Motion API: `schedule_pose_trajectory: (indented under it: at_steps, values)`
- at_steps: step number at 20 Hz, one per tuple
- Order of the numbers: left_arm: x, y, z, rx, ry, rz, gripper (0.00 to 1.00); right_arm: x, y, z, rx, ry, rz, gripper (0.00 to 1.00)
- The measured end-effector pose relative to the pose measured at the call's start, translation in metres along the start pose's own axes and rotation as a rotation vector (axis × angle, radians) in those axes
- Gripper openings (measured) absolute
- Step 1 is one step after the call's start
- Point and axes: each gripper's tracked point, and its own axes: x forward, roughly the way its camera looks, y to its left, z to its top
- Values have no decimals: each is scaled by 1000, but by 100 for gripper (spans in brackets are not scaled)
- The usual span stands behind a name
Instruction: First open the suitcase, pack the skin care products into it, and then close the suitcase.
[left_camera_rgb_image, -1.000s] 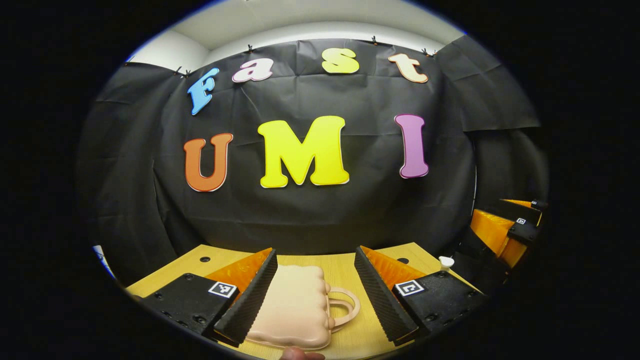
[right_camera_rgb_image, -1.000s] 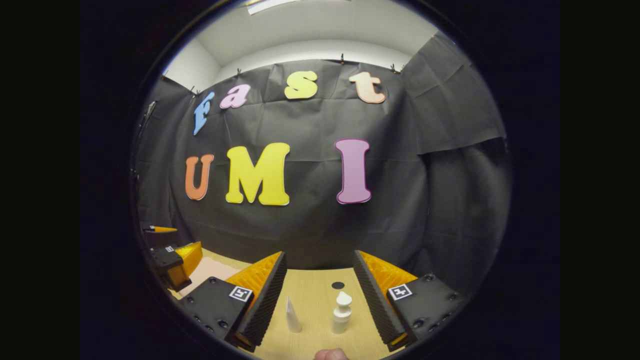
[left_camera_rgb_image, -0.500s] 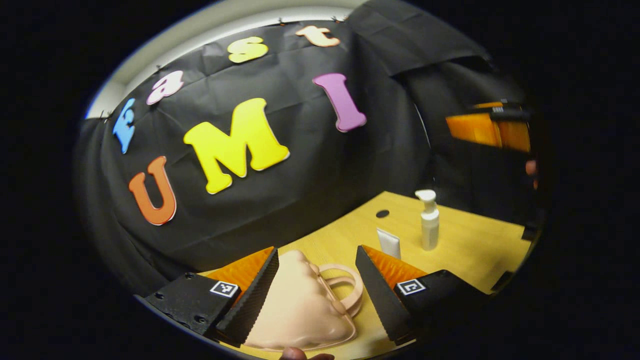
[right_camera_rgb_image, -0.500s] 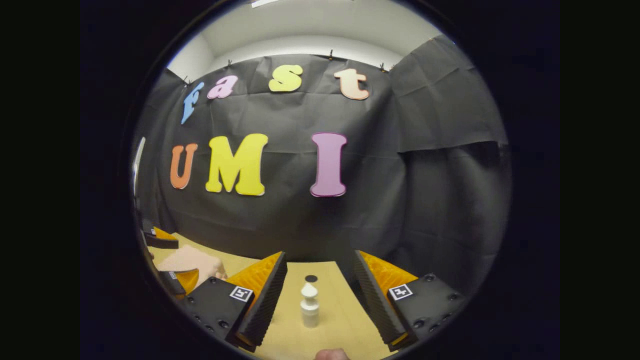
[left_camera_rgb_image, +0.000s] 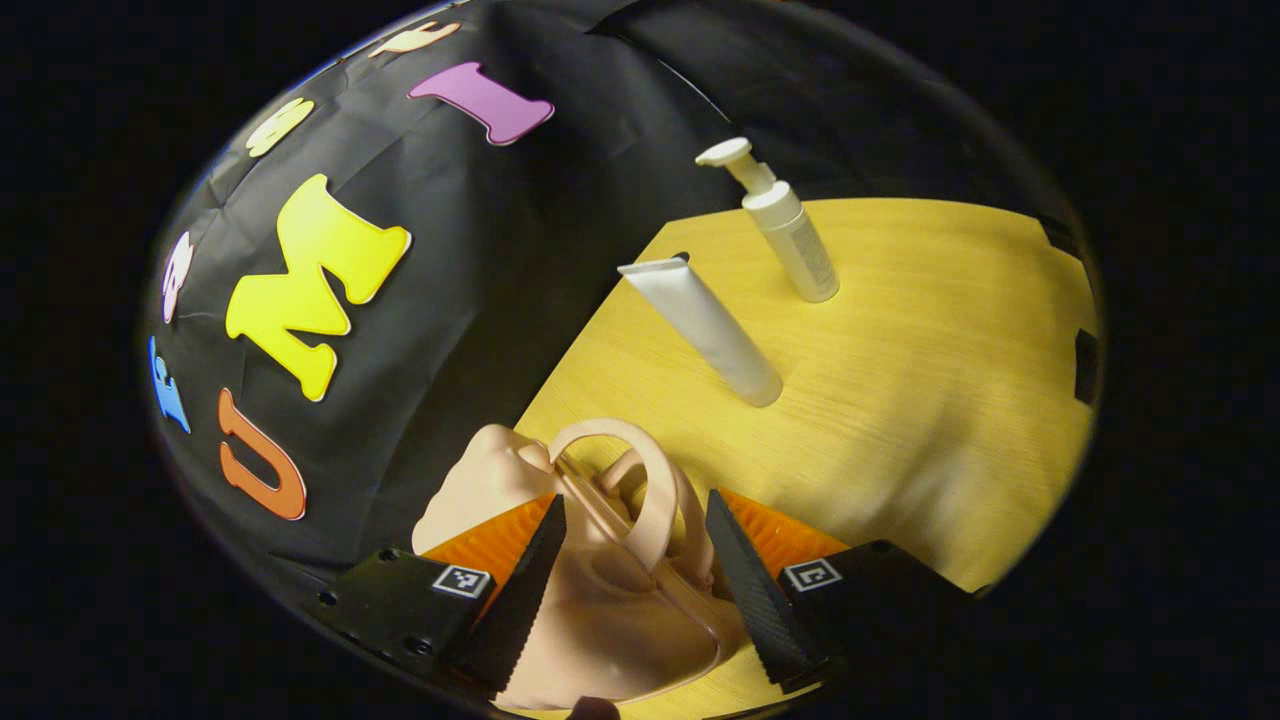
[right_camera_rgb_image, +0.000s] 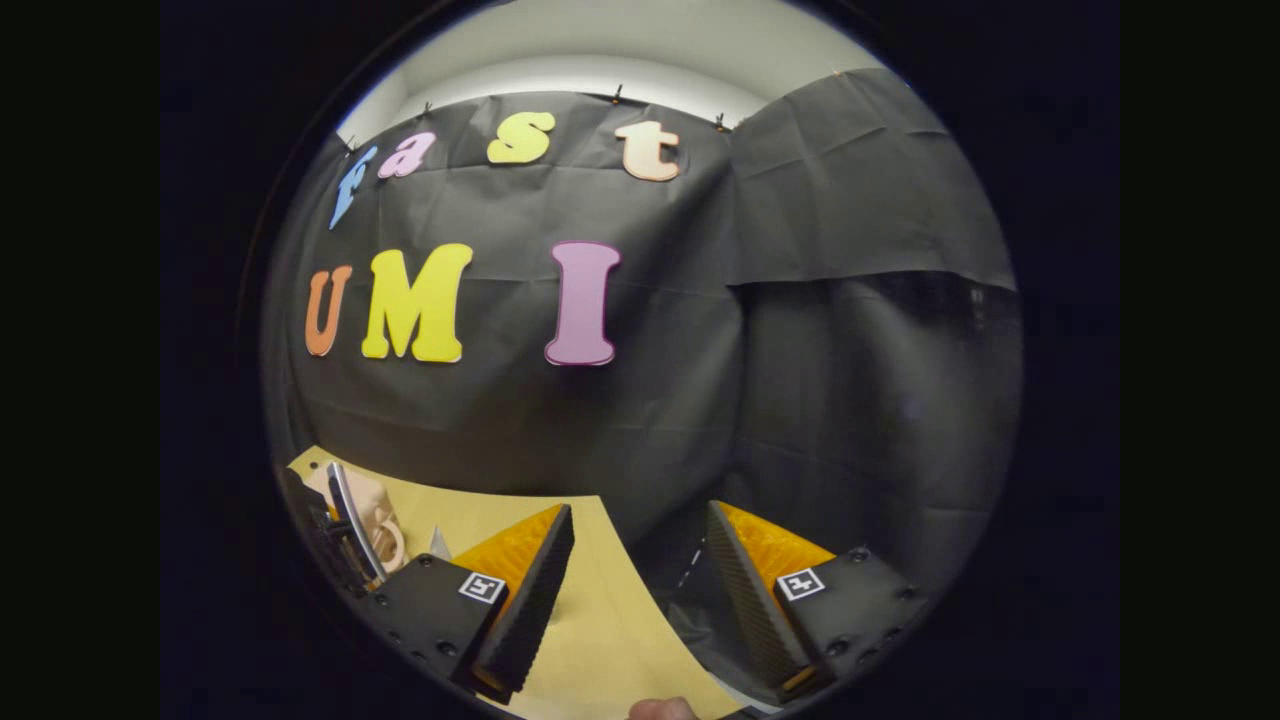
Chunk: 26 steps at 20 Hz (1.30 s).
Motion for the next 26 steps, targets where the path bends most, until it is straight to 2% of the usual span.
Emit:
schedule_pose_trajectory:
  at_steps: [3,8,9,10,11,12,18,21,26]
  values:
    - [7,1,3,33,21,14,81,-7,-8,-11,5,27,-14,80]
    - [25,-6,-6,55,86,-9,64,-10,-12,-11,5,29,-24,80]
    - [28,-10,-7,50,95,-24,55,-10,-14,-14,6,33,-25,80]
    - [29,-13,-8,52,104,-31,51,-11,-16,-16,7,38,-27,80]
    - [31,-14,-8,56,112,-33,37,-11,-17,-18,10,43,-31,80]
    - [31,-14,-9,60,119,-33,32,-11,-19,-20,15,50,-35,80]
    - [31,-13,-8,88,154,-27,23,-16,-6,-20,5,53,-11,80]
    - [27,-9,-5,41,148,-18,16,-16,-4,-18,13,46,-12,80]
    - [-2,22,7,-86,80,33,10,-10,6,-11,24,27,-1,80]
